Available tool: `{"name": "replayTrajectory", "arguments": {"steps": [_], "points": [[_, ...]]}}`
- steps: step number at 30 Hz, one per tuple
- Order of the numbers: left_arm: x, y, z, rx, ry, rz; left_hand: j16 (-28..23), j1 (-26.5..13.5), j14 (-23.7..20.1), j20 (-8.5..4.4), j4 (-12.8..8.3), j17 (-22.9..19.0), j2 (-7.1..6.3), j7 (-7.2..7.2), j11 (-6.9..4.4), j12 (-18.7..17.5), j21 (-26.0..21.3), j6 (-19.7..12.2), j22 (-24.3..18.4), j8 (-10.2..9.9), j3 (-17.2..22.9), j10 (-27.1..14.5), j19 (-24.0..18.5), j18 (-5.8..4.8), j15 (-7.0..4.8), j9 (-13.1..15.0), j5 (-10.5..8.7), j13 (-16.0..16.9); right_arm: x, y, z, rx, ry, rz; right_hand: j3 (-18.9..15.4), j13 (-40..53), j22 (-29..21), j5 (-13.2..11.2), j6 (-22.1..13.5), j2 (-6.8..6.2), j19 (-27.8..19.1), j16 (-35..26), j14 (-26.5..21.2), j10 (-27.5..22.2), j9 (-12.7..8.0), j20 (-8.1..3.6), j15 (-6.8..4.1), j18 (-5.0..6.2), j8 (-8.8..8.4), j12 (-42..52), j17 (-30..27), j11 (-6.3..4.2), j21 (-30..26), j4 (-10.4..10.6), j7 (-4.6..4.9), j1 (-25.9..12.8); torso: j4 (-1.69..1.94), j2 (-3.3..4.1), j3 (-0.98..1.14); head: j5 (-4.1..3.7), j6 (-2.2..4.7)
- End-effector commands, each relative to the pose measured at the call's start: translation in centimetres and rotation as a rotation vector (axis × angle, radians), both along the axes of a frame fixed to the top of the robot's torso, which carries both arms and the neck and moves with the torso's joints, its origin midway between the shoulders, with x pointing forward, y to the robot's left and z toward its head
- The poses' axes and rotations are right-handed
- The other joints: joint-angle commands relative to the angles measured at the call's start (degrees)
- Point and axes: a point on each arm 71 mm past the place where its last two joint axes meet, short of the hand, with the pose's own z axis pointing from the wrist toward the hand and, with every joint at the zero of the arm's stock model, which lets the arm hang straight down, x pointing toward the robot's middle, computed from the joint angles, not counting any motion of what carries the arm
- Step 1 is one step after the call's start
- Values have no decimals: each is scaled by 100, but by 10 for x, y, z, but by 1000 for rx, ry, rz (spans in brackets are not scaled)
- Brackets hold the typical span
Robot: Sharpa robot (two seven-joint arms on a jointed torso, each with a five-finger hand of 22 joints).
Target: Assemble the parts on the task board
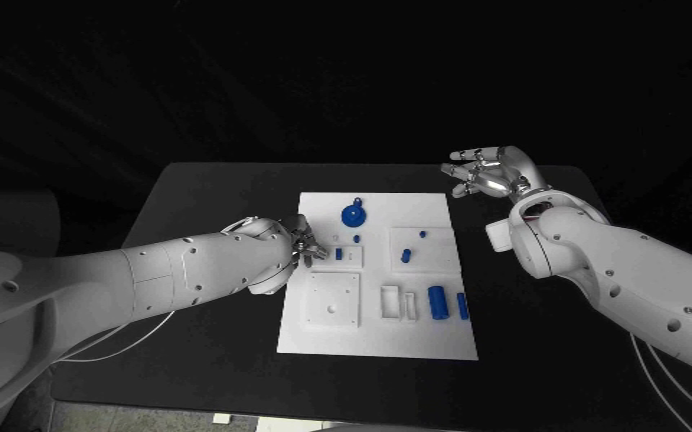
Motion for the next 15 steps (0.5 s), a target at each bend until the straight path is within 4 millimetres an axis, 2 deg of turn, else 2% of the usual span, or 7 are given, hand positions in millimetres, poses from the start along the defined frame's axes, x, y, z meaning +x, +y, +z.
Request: {"name": "replayTrajectory", "arguments": {"steps": [1,15], "points": [[-5,-1,-8,20,49,-8,6,6,42,-10,57,13,-65,-379,-44,-4,30,431,96,39,-9,235,21,-24,-4,-21,12,-12,0,2,0,-3,1,15,15,-8,-8,30,36,30,-18,-18,-19,-47,0,36,35,60,-17,-19,-5,1,24,15,0,-38,0,0,-1,3,-1],[-4,-1,-8,22,48,-5,-20,18,49,-19,337,37,-248,-413,-60,1,16,455,94,68,-186,232,30,-39,-14,-105,-17,-35,0,2,-1,-3,2,15,19,-7,-11,42,33,28,-18,-17,-18,-47,0,36,35,60,-17,-18,-5,0,24,21,0,-40,4,-1,-1,3,-14]]}}
